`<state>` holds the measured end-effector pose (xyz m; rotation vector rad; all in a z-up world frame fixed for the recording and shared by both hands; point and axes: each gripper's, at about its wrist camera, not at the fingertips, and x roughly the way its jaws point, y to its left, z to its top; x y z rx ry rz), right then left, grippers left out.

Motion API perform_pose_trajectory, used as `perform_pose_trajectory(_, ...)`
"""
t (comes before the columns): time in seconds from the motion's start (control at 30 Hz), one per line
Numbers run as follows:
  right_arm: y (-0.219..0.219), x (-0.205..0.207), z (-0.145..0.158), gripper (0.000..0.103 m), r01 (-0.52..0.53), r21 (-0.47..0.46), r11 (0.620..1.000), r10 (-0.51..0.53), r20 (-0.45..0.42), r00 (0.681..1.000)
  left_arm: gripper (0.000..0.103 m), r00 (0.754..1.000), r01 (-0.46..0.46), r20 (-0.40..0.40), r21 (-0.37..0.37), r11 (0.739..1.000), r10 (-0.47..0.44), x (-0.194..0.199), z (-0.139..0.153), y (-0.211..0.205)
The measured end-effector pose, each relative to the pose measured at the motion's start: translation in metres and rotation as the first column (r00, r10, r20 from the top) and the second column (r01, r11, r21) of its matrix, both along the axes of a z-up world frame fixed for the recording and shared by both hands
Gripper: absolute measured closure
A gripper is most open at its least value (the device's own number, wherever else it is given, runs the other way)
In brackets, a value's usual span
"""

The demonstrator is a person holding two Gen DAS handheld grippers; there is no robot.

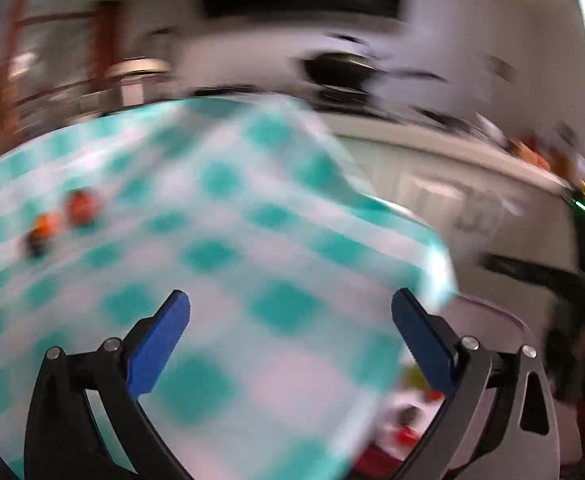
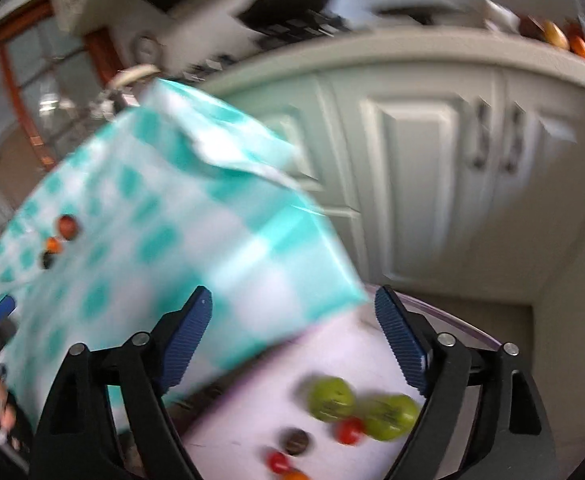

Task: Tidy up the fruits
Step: 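Move both open tools back over the produce on the tablecloth, then grasp the red apple with the right tool while the left tool grasps a dark mushroom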

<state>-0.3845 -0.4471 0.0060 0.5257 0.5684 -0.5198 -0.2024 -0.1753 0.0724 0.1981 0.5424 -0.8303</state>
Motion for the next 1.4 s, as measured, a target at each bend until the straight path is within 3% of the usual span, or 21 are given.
perform_pose_trajectory(0.07,0.023,0.022,0.018,0.015,-0.075,-0.033,0.997,0.076,0.027,0.997,0.002,0.988,-0.15,-0.03,-0.008,0.989,0.149,0.046,0.0,0.038)
perform_pose_trajectory(0.17,0.066,0.07,0.034,0.015,-0.203,-0.081,0.976,0.204,-0.006,0.979,0.002,0.946,-0.319,-0.075,-0.018,0.948,0.317,0.086,-0.006,0.078)
perform_pose_trajectory(0.3,0.119,0.119,0.044,0.015,-0.33,-0.131,0.935,0.328,-0.035,0.944,0.002,0.866,-0.488,-0.124,0.005,0.873,0.485,0.141,-0.018,0.129)
perform_pose_trajectory(0.4,0.157,0.165,0.044,0.015,-0.4,-0.154,0.904,0.401,-0.027,0.916,0.002,0.782,-0.608,-0.169,0.005,0.794,0.6,0.187,-0.024,0.164)
perform_pose_trajectory(0.5,0.184,0.219,0.044,0.015,-0.439,-0.13,0.889,0.441,-0.02,0.897,0.002,0.713,-0.688,-0.213,-0.031,0.725,0.668,0.217,-0.026,0.191)
perform_pose_trajectory(0.73,0.217,0.328,0.037,0.015,-0.481,-0.039,0.876,0.481,-0.007,0.877,0.002,0.628,-0.771,-0.261,-0.081,0.632,0.733,0.275,-0.029,0.212)
perform_pose_trajectory(0.9,0.235,0.387,0.027,0.015,-0.488,-0.022,0.873,0.487,-0.04,0.873,0.002,0.568,-0.816,-0.359,-0.126,0.564,0.741,0.307,-0.041,0.224)
perform_pose_trajectory(0.97,0.243,0.414,0.023,0.015,-0.487,-0.022,0.873,0.484,-0.063,0.872,0.002,0.569,-0.813,-0.37,-0.121,0.569,0.734,0.312,-0.045,0.225)
perform_pose_trajectory(1.03,0.248,0.441,0.02,0.015,-0.477,-0.022,0.878,0.474,-0.091,0.876,0.002,0.594,-0.796,-0.363,-0.134,0.59,0.718,0.311,-0.046,0.226)
perform_pose_trajectory(1.27,0.261,0.522,0.013,0.015,-0.461,-0.032,0.887,0.449,-0.179,0.876,0.002,0.598,-0.79,-0.361,-0.115,0.603,0.715,0.315,-0.05,0.222)
perform_pose_trajectory(1.4,0.263,0.553,0.007,0.015,-0.468,-0.025,0.883,0.45,-0.233,0.862,0.002,0.623,-0.768,-0.332,-0.087,0.635,0.708,0.314,-0.051,0.209)
